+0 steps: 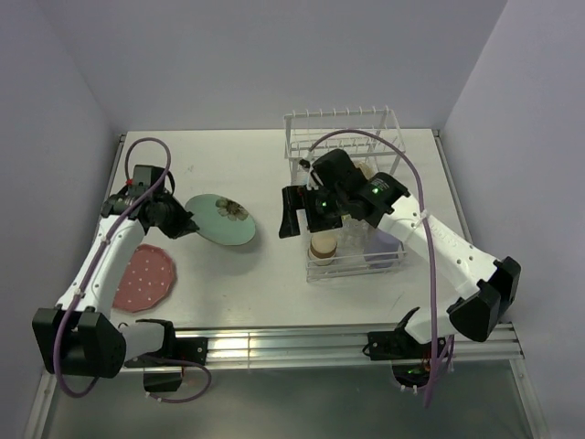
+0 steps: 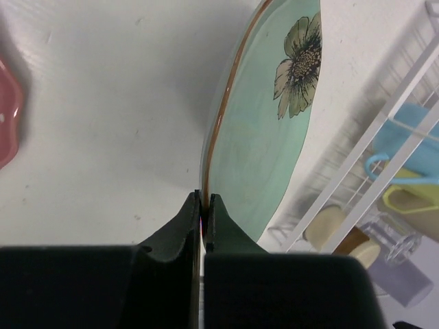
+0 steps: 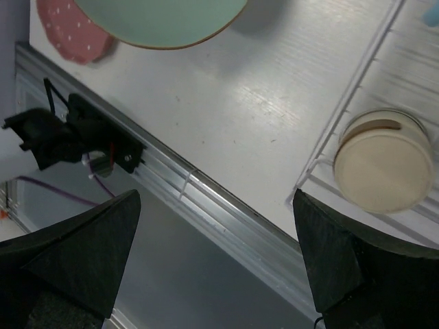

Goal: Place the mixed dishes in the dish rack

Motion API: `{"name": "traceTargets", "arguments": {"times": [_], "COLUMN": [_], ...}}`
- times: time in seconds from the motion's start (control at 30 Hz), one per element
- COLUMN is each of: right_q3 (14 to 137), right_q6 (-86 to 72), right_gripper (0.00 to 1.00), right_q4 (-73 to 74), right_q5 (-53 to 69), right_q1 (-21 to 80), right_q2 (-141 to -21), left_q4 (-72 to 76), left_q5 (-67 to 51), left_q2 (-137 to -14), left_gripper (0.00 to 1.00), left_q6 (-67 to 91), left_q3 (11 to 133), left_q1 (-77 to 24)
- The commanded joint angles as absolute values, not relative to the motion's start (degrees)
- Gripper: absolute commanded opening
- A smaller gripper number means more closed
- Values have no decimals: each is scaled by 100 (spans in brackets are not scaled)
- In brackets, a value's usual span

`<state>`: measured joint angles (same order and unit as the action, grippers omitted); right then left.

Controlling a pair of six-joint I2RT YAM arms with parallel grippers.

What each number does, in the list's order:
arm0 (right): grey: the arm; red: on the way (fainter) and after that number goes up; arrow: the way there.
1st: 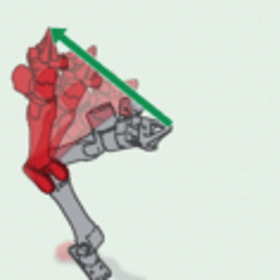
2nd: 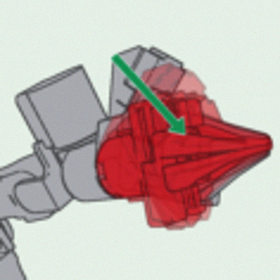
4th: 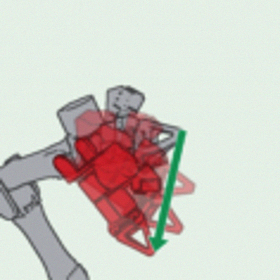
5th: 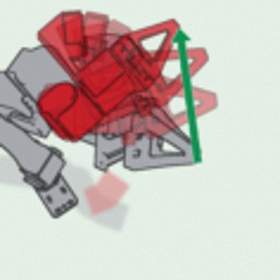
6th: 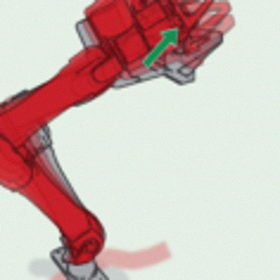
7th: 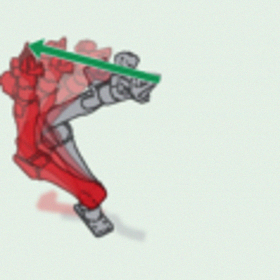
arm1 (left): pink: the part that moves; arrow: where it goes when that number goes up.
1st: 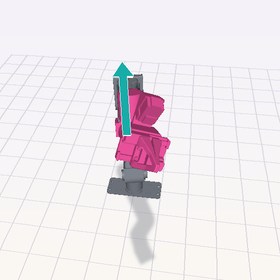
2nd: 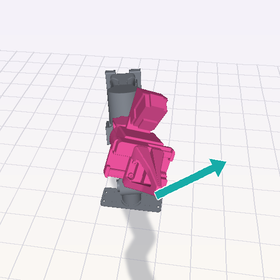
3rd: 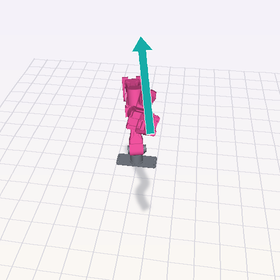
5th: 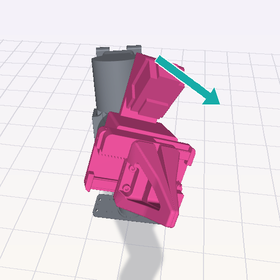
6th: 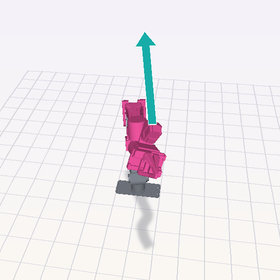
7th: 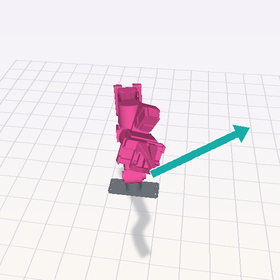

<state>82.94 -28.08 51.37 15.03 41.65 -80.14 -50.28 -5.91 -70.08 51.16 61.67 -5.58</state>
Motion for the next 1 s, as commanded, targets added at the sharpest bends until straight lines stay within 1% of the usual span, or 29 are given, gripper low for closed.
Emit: {"name": "traceTargets", "arguments": {"times": [0.0, 0.17, 0.33, 0.6, 0.63, 0.7, 0.83, 0.97], "right_q3": [8586, 9377, 9974, 10976, 11047, 11249, 11242, 11153], "right_q6": [-2251, -1635, -1451, -1117, -1090, -1029, -1011, -967], "right_gripper": [100, 100, 100, 100, 100, 100, 99, 98], "right_q4": [5087, 5493, 5686, 6196, 6231, 6310, 6153, 5890], "right_q5": [1495, 722, 256, -816, -1113, -1256, -1371, -1809], "right_q1": [4604, 5473, 6028, 7143, 7241, 7400, 7716, 7875], "right_q2": [-8182, -8516, -8868, -9957, -10054, -10318, -10538, -10678], "left_q4": [-5289, -5800, -5968, -6249, -6275, -6381, -6513, -6635], "left_q5": [-931, -975, -1230, -1529, -1538, -1547, -1661, -1837], "left_q2": [-6575, -6302, -5986, -5617, -5599, -5564, -5537, -5467], "left_gripper": [0, 0, 0, 0, 0, 0, 0, 0], "left_q6": [4940, 4773, 4816, 4825, 4808, 4781, 4737, 4737], "left_q3": [6644, 6803, 6557, 6363, 6372, 6424, 6495, 6574], "left_q1": [-571, -580, -580, -580, -589, -580, -580, -580]}}
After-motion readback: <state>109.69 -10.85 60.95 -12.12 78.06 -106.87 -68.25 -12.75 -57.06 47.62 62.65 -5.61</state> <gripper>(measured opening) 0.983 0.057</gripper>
